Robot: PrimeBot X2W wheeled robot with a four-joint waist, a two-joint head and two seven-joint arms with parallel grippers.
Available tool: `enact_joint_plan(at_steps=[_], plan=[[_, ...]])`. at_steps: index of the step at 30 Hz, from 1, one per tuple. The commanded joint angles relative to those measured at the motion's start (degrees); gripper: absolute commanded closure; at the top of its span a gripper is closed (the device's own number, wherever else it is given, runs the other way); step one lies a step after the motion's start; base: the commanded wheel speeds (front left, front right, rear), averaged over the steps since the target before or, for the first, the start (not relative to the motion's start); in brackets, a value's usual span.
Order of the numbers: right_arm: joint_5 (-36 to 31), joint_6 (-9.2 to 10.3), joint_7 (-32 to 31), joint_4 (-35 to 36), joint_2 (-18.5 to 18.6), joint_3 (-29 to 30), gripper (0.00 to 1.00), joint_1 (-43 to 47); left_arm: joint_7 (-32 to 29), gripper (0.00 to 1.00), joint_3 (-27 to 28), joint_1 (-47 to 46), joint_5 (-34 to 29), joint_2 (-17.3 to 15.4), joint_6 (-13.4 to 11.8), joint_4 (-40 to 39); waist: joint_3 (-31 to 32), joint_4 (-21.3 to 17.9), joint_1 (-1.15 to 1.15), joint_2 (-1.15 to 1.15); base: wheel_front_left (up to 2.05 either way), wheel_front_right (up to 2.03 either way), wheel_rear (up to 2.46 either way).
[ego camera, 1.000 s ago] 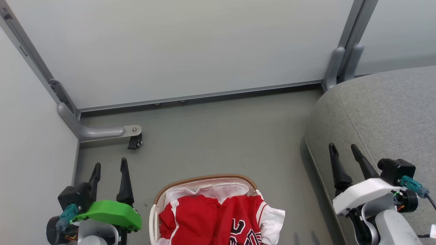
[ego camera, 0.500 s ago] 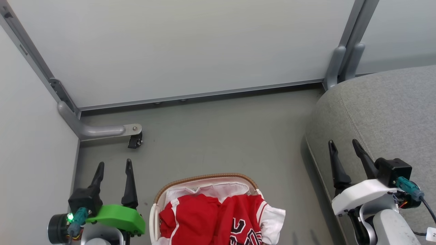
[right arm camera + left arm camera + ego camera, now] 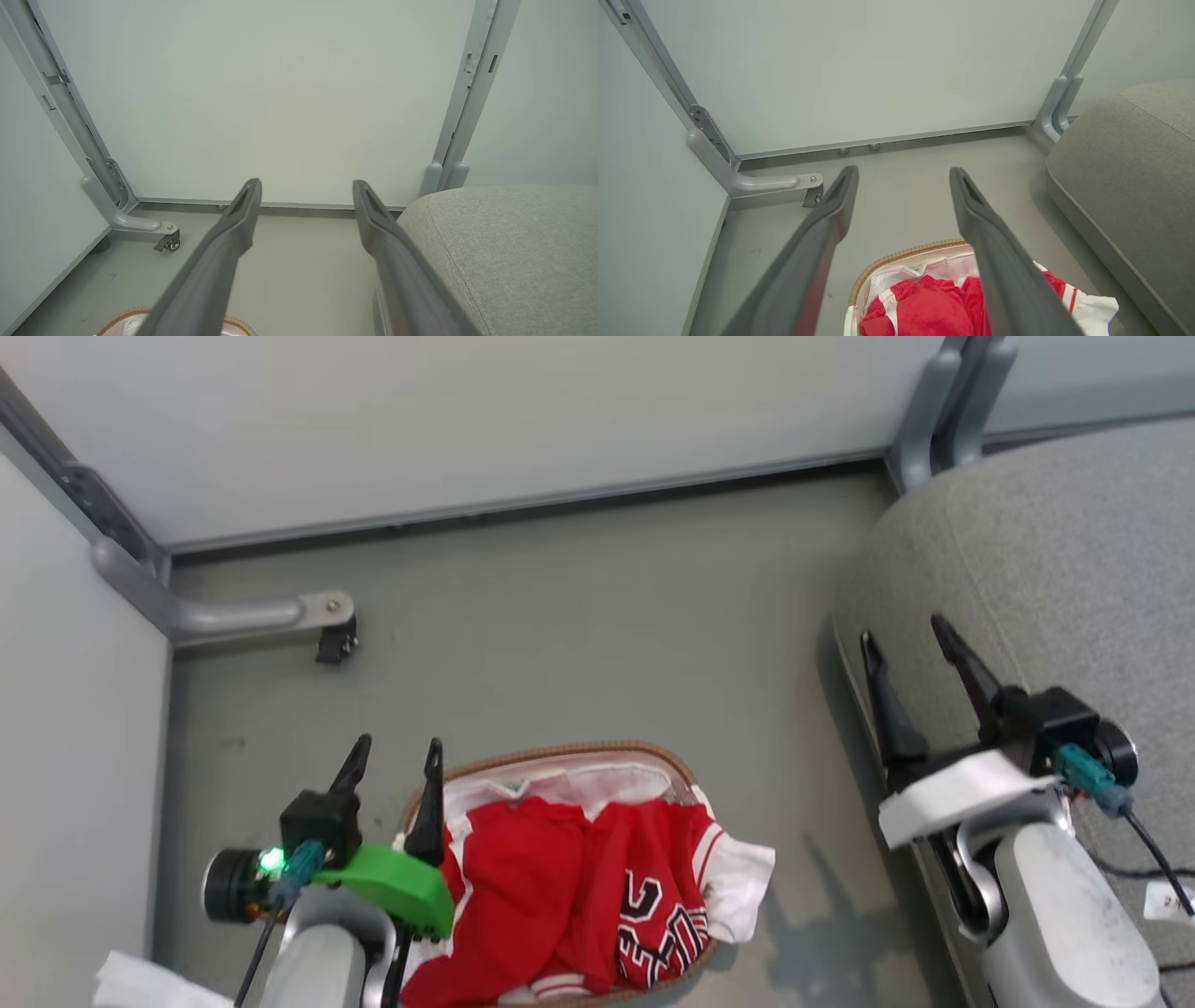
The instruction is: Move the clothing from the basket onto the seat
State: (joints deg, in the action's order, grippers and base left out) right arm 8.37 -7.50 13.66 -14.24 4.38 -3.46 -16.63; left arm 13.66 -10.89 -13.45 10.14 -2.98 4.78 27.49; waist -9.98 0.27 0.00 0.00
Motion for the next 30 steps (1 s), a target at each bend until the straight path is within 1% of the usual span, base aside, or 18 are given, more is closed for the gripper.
enact_joint_plan(at_steps=[1,6,9,13,15,18,23,27,30], plan=[[-1.10,0.02,0.45,0.77,0.19,-0.52,0.00,-2.06,0.44,0.00,-0.61,-2.87,-1.19,-0.06,0.35,1.34,-8.22,-2.75,0.00,0.00,0.00,0.00,0.00],[-2.94,0.03,0.99,2.71,0.41,-1.96,0.00,-6.58,0.97,0.00,-3.40,-10.25,-2.99,-0.04,1.22,9.27,-17.14,-5.35,0.00,0.00,0.00,0.00,0.00],[-3.94,0.03,1.25,4.15,0.42,-2.90,0.00,-8.81,1.18,0.00,-4.85,-14.75,-3.86,-0.08,1.34,14.86,-22.63,-6.86,0.00,0.00,0.00,0.00,0.00],[-5.48,0.03,1.65,6.37,0.36,-3.77,0.00,-11.06,1.74,0.00,-6.62,-21.00,-6.32,-0.13,1.69,22.06,-29.14,-8.26,0.00,0.00,0.00,0.00,0.00],[-5.20,0.03,1.62,7.24,0.43,-4.16,0.00,-11.77,1.51,0.00,-7.04,-23.11,-6.29,-0.30,1.89,24.97,-31.59,-8.63,0.00,0.00,0.00,0.00,0.00],[-5.24,0.03,1.62,8.36,0.46,-4.79,0.00,-12.90,1.48,0.00,-7.96,-26.07,-7.16,-1.03,2.13,29.03,-34.50,-8.96,0.00,0.00,0.00,0.00,0.00],[-5.45,0.03,1.62,9.62,0.03,-6.04,0.00,-14.31,1.48,0.00,-7.56,-30.52,-6.72,-1.78,2.10,33.61,-38.21,-9.44,0.00,0.00,0.00,0.00,0.00],[-5.55,0.03,1.62,9.96,-0.05,-6.78,0.00,-14.65,1.48,0.00,-8.81,-32.56,-7.98,-2.50,1.71,38.21,-39.98,-9.25,0.00,0.00,0.00,0.00,0.00],[-5.54,0.03,1.62,9.79,0.20,-6.91,0.00,-14.22,1.48,0.00,-9.15,-34.42,-8.03,-2.16,1.12,41.30,-40.44,-8.92,0.00,0.00,0.00,0.00,0.00]])
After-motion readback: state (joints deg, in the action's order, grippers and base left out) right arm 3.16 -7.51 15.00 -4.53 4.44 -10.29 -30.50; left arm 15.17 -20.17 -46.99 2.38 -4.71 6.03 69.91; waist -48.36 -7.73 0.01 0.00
